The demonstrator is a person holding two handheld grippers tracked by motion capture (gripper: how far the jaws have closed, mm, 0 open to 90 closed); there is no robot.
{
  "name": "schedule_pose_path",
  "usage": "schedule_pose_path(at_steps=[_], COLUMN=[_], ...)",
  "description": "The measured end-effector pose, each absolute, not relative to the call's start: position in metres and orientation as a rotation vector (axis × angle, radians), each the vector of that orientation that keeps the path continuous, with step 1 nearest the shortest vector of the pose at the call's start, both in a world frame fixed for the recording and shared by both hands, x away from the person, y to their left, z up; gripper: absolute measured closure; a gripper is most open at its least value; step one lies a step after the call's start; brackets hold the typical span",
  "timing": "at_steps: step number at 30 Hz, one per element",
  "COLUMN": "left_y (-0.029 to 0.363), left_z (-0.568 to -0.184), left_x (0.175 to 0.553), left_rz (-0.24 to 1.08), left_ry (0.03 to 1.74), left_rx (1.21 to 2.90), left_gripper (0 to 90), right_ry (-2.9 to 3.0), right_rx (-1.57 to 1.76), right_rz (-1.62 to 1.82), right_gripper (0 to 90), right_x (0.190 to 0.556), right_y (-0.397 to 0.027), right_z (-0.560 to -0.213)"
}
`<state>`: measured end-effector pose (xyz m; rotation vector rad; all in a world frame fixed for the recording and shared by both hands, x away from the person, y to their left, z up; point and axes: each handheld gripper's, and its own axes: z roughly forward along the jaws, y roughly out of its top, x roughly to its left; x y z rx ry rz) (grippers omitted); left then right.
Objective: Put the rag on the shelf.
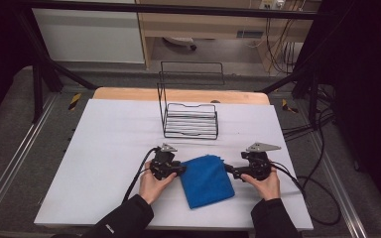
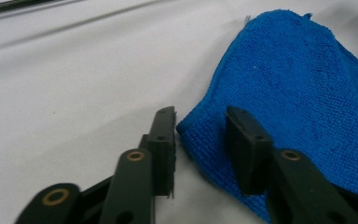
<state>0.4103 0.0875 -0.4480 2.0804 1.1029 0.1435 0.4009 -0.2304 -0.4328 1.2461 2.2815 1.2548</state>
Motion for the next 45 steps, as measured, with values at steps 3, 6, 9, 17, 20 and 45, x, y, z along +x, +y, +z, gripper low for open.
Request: schedule_pose_path(at_steps=[3,6,9,17,20,45], left_y=[0.087,0.085,0.084,0.082,0.081,0.083], left_z=[-0.448,-0.448,-0.449,-0.451,-0.452,-0.453], left_x=[0.409,0.407,0.405,0.401,0.399,0.4], left_rz=[0.122,0.121,0.134,0.184,0.2,0.183], left_ry=[1.107,1.099,1.089,1.059,1.041,1.041], left_rx=[2.078,2.073,2.075,2.082,2.085,2.075], left_gripper=[73.6,79.3,81.5,82.5,82.2,82.2], right_ry=[2.28,2.283,2.314,2.355,2.378,2.466], right_rx=[1.243,1.262,1.273,1.261,1.277,1.384], right_rz=[1.25,1.245,1.194,1.136,1.118,1.169], right_gripper=[9.4,10.2,10.7,32.4,40.2,82.6], right_x=[0.406,0.414,0.424,0.439,0.44,0.431], right_y=[-0.225,-0.217,-0.208,-0.192,-0.19,-0.187], right_z=[-0.43,-0.427,-0.429,-0.447,-0.451,-0.449])
